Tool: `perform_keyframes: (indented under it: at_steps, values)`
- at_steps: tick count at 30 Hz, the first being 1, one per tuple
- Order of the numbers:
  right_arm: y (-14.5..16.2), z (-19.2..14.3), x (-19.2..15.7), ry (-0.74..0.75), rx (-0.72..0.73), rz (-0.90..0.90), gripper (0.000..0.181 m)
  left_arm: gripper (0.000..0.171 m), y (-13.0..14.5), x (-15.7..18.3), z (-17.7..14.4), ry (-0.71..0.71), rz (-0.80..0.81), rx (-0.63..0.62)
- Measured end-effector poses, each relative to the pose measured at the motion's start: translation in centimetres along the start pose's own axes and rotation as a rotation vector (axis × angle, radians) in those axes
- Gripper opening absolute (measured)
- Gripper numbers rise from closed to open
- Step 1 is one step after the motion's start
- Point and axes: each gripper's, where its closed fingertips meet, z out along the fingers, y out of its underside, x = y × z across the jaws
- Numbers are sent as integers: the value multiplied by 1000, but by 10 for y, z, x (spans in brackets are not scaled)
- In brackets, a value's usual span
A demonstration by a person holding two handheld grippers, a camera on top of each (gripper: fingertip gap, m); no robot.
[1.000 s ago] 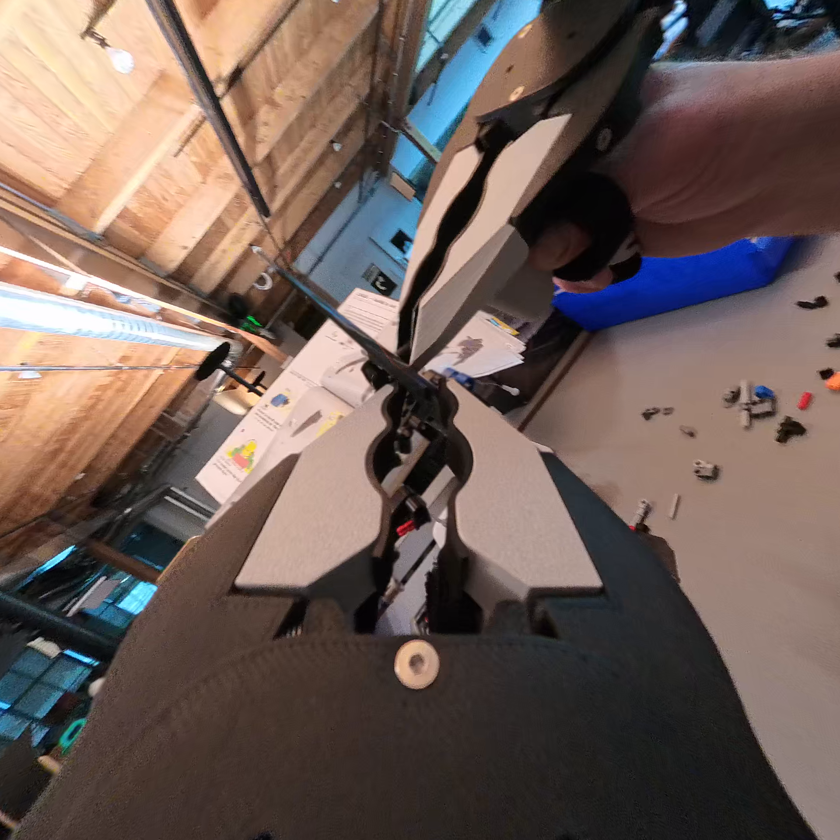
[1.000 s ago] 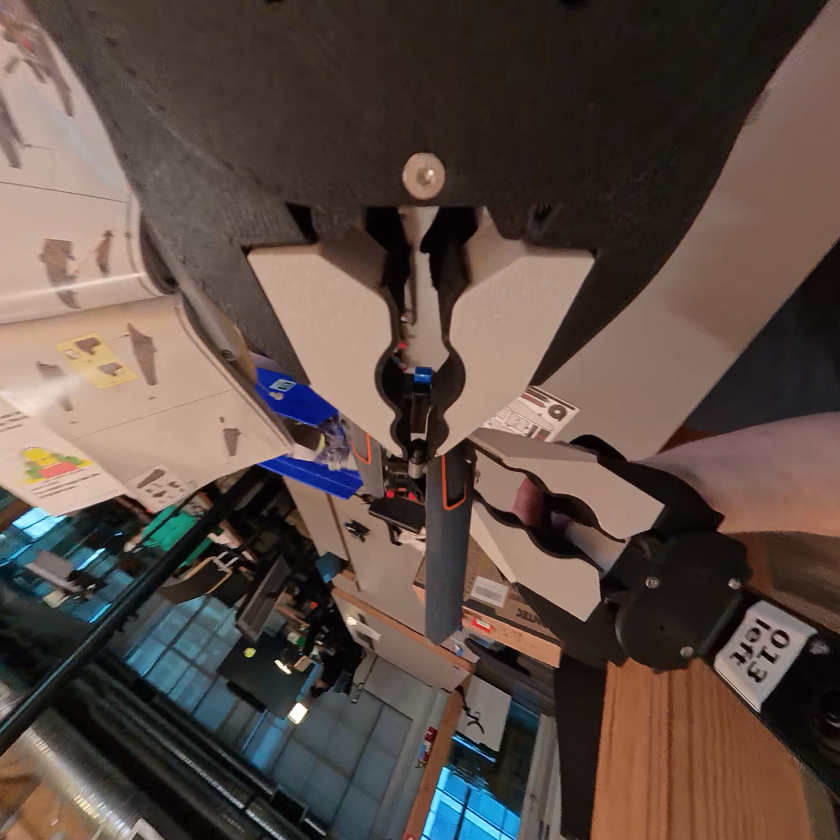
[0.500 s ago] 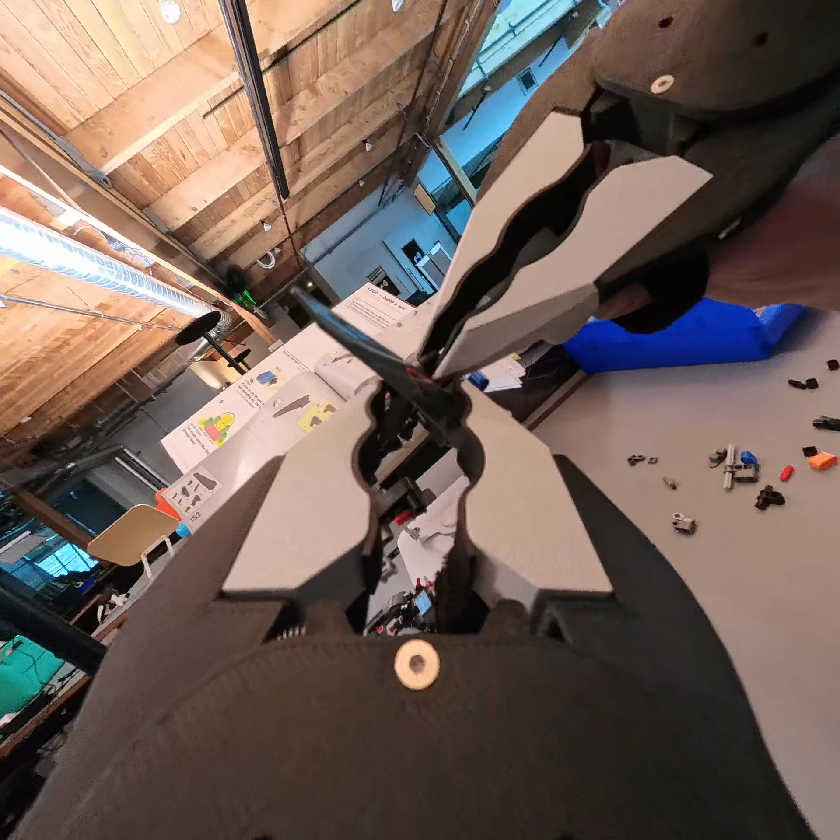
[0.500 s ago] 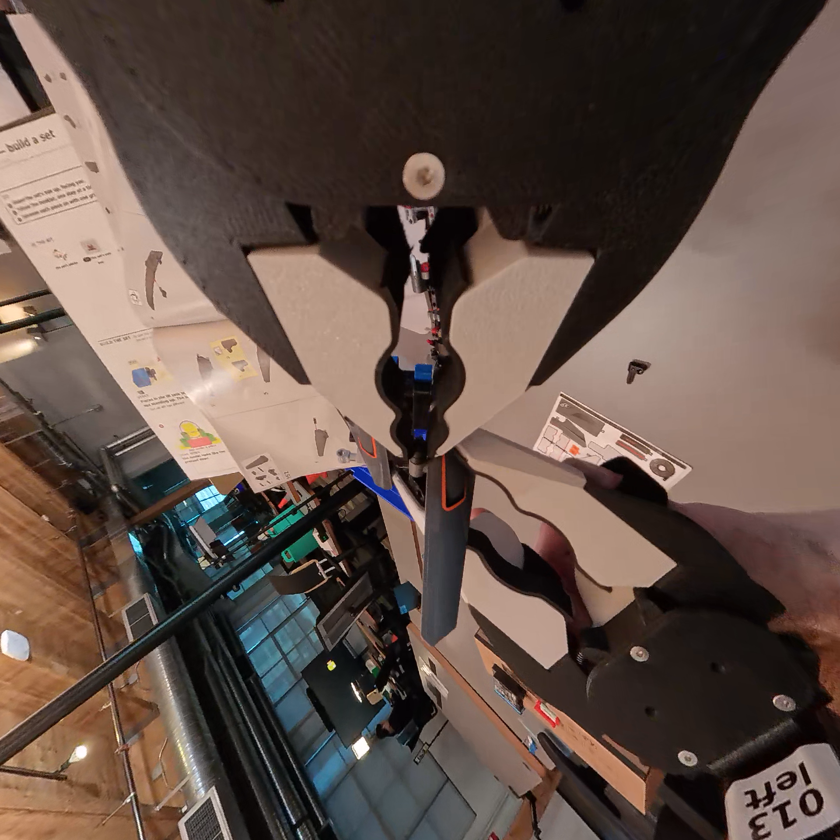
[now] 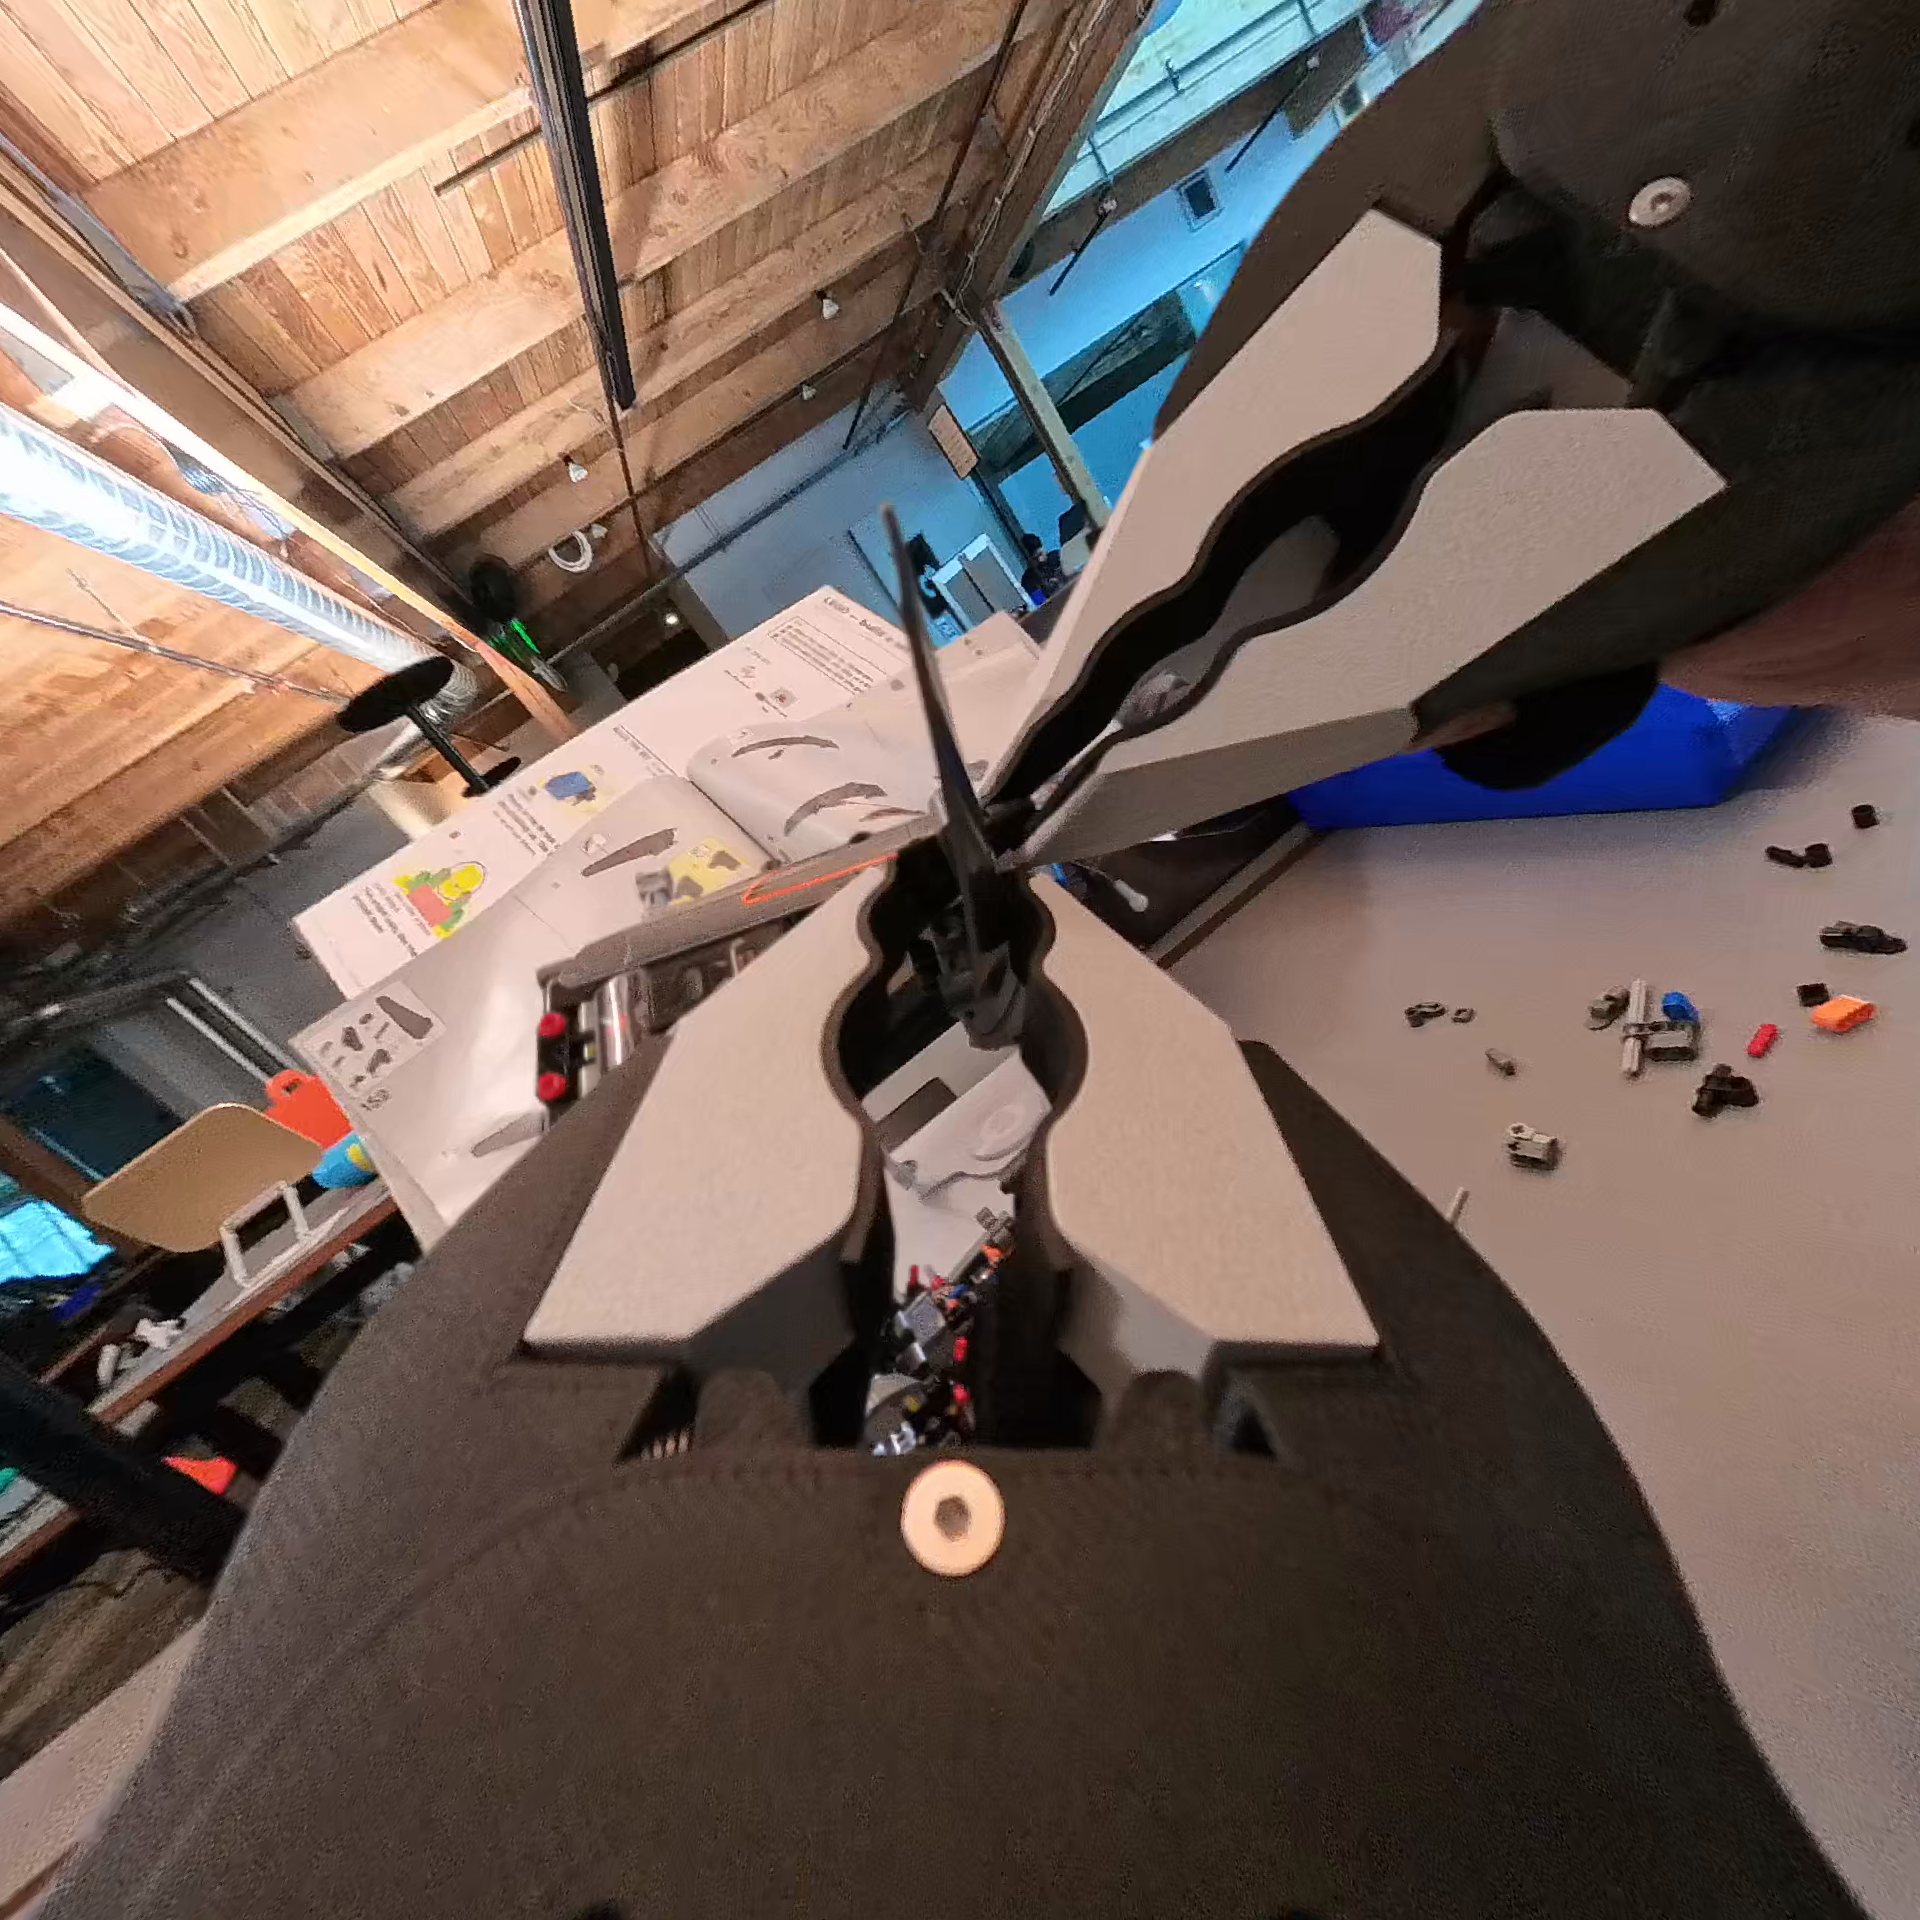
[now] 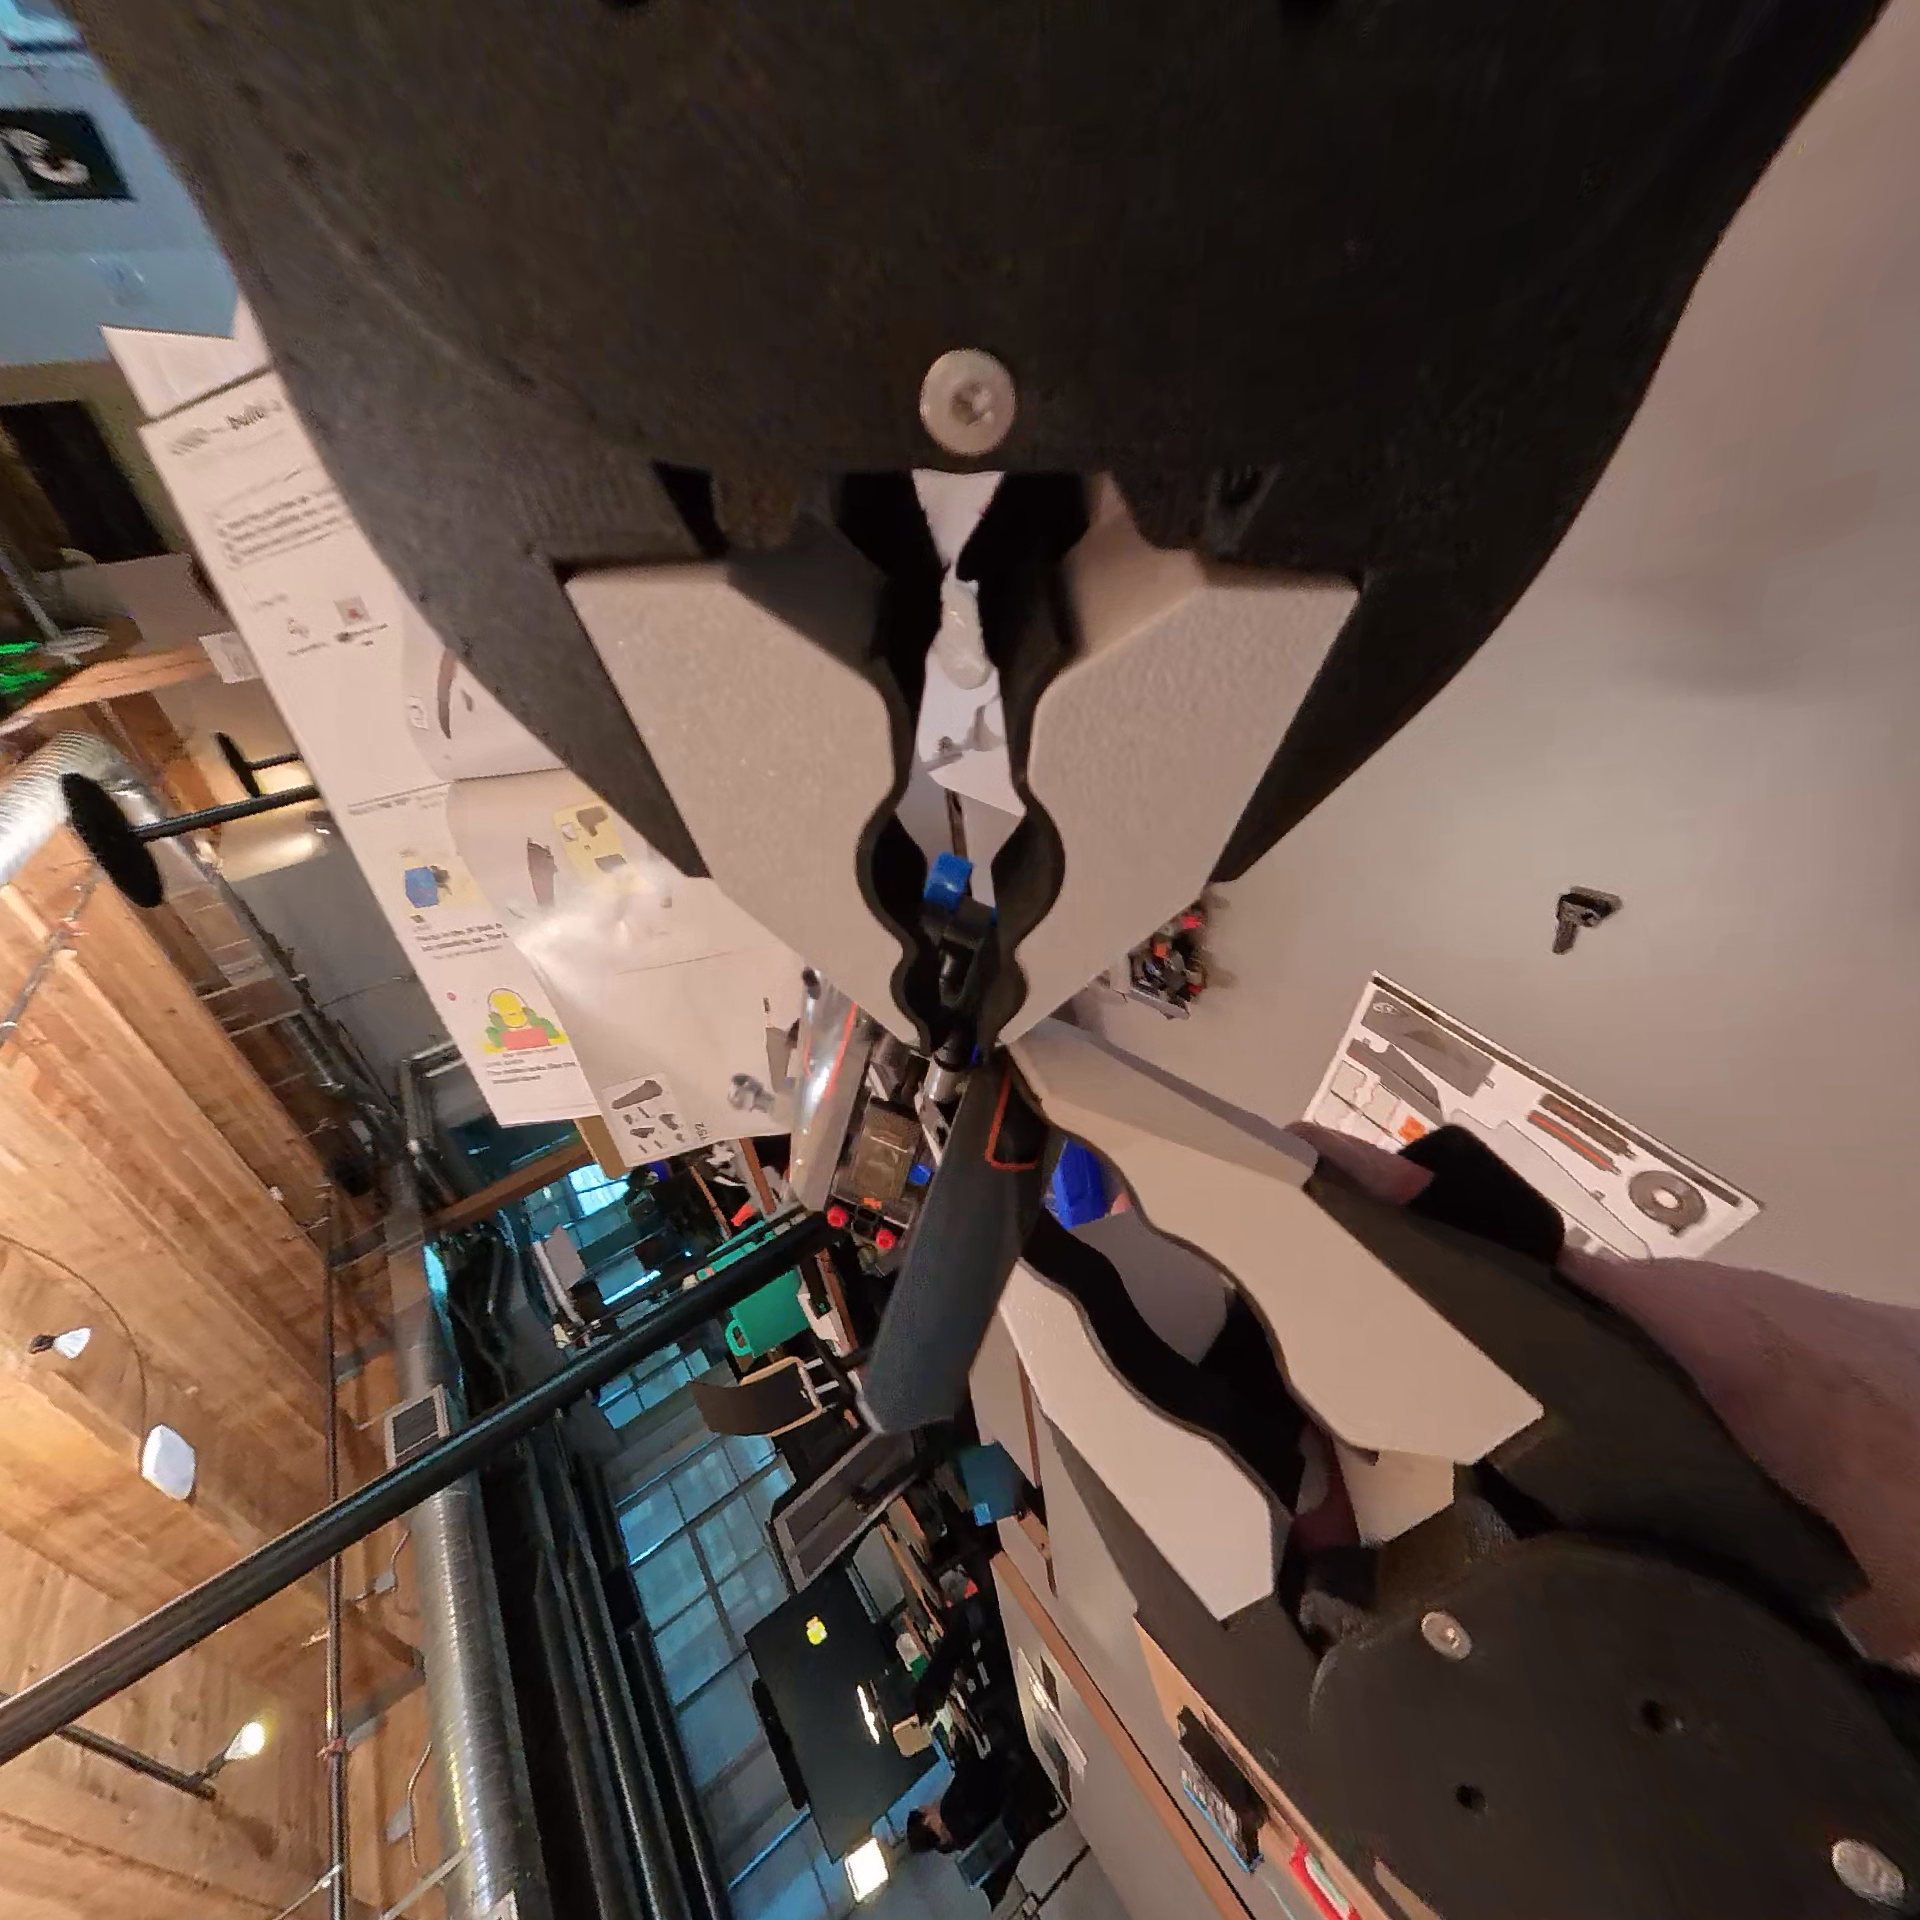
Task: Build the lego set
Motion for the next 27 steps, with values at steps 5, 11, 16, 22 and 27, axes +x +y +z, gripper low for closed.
perform_keyframes:
  at_steps: [5, 11, 16, 22, 27]
  values:
    - [3, 5, -1, 56, -50, -62, 3, 16, 6, -3, 1, -10, -28, 1]
    - [7, 14, -1, 73, -50, 112, 3, 15, 15, -9, 3, -66, -41, -14]
    - [12, 18, 0, 96, -72, 143, 3, 13, 20, -11, 6, -95, -81, -32]
    - [13, 16, 3, 152, -105, 24, 3, 12, 18, -12, 9, -99, -141, -19]
    - [13, 16, 7, 115, -66, 184, 4, 12, 16, -14, 12, -142, -150, -36]
